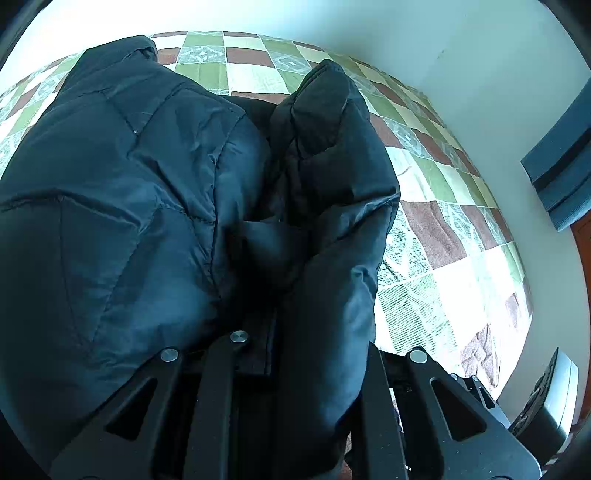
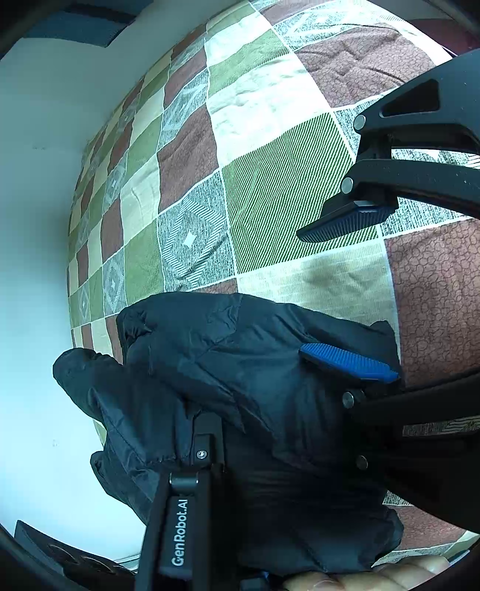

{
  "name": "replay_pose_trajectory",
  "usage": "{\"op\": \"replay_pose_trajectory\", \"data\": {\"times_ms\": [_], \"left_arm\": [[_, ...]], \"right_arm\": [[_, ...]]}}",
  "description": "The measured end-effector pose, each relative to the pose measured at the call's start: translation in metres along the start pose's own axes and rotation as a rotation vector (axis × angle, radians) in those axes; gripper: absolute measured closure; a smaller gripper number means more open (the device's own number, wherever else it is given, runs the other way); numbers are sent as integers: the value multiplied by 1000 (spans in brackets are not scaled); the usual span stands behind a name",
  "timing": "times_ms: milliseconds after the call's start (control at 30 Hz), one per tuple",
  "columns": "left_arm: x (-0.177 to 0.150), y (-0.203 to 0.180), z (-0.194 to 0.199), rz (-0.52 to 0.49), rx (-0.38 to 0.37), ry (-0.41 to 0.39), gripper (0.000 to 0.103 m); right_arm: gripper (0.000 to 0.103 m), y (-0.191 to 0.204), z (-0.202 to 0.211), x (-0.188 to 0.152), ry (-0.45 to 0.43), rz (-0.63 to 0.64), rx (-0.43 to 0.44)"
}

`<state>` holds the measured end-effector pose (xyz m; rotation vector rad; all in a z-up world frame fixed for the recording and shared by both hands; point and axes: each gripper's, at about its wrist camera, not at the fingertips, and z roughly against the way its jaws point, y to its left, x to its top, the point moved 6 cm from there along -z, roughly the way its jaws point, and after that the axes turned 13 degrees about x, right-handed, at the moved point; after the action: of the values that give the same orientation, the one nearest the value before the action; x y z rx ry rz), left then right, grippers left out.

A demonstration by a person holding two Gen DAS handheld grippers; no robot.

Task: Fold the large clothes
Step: 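Lay the held jacket side down with the left gripper while the right gripper holds the jacket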

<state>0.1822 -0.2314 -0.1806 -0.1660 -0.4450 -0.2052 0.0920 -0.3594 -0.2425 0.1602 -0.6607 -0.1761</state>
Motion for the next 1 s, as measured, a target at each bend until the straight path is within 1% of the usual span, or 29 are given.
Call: {"op": "replay_pose_trajectory", "data": {"times_ms": [167,433,567,600,633,667,800,867,1000], "left_arm": [[-2,-11,-2,-2,12,-10,89],[-7,-23,3,-20,42,-38,87],[-9,-30,10,-41,58,-59,82],[-11,-31,13,-47,62,-66,80],[-12,-34,16,-53,56,-72,74],[-12,-34,18,-53,52,-75,72],[-14,-37,30,-56,57,-91,68],[-14,-37,42,-47,36,-109,63],[-18,-37,68,-47,-5,-150,61]], "right_arm": [[46,0,8,0,-1,0,-17],[46,-5,35,11,-43,-3,-46],[46,-4,41,13,-49,4,-55],[46,-3,41,13,-47,5,-57],[46,-3,42,12,-46,6,-58],[46,-3,43,12,-46,8,-59],[46,-3,46,14,-48,16,-68],[46,-3,48,15,-50,17,-71],[46,0,51,18,-54,23,-74]]}}
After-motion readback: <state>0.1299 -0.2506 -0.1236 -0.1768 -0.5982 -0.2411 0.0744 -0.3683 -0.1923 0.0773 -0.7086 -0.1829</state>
